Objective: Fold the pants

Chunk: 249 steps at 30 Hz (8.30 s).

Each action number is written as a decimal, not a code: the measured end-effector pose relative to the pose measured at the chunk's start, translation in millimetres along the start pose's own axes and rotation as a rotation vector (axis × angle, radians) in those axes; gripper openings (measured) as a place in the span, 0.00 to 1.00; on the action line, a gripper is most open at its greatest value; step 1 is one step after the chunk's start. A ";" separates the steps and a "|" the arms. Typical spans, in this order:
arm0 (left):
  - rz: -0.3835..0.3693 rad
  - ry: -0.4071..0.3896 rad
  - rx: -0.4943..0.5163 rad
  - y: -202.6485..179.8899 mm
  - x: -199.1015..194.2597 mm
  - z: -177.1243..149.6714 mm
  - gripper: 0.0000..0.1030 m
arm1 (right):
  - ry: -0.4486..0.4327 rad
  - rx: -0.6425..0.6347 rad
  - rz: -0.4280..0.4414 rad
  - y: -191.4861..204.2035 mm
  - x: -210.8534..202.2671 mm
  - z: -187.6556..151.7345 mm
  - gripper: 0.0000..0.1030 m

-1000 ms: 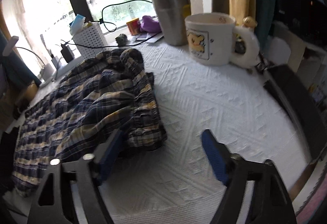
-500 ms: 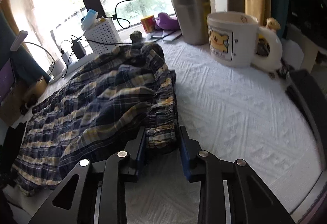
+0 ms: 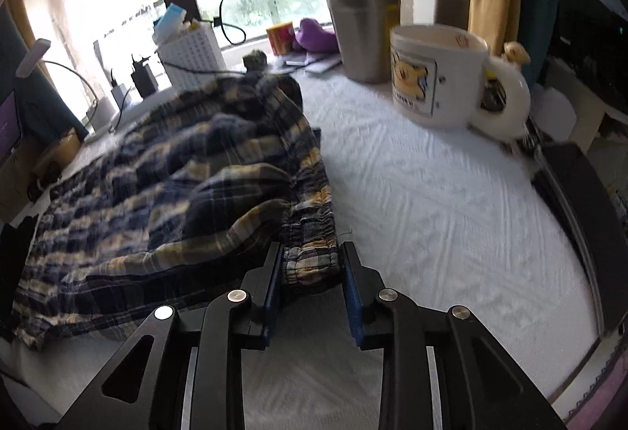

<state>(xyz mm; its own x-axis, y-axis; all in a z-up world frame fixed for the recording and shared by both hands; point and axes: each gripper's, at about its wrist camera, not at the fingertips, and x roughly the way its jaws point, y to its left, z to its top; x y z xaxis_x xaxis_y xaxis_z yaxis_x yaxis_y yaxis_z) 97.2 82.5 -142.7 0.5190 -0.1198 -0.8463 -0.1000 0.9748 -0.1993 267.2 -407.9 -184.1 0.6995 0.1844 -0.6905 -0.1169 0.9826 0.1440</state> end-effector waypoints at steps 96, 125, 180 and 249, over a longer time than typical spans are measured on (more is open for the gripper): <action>-0.023 -0.089 0.140 -1.9 103.2 191.7 0.27 | 0.048 -0.353 0.078 188.5 106.5 108.6 0.65; -0.144 -0.017 0.223 -48.7 112.1 181.9 0.29 | 0.147 -0.426 0.129 249.1 138.5 88.1 0.66; 0.088 -0.007 0.274 -69.7 55.3 52.7 0.36 | 0.071 -0.406 0.081 150.2 9.6 -50.9 0.86; 0.151 -0.151 0.050 2.1 33.3 91.4 0.50 | 0.043 0.041 0.135 64.5 4.8 -25.7 0.90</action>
<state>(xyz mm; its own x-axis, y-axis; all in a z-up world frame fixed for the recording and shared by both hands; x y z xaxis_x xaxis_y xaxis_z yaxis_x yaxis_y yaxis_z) 191.9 97.7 -126.2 0.6229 0.0542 -0.7804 -0.1463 0.9881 -0.0482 245.0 -343.2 -196.3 0.6485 0.3160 -0.6926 -0.1778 0.9475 0.2658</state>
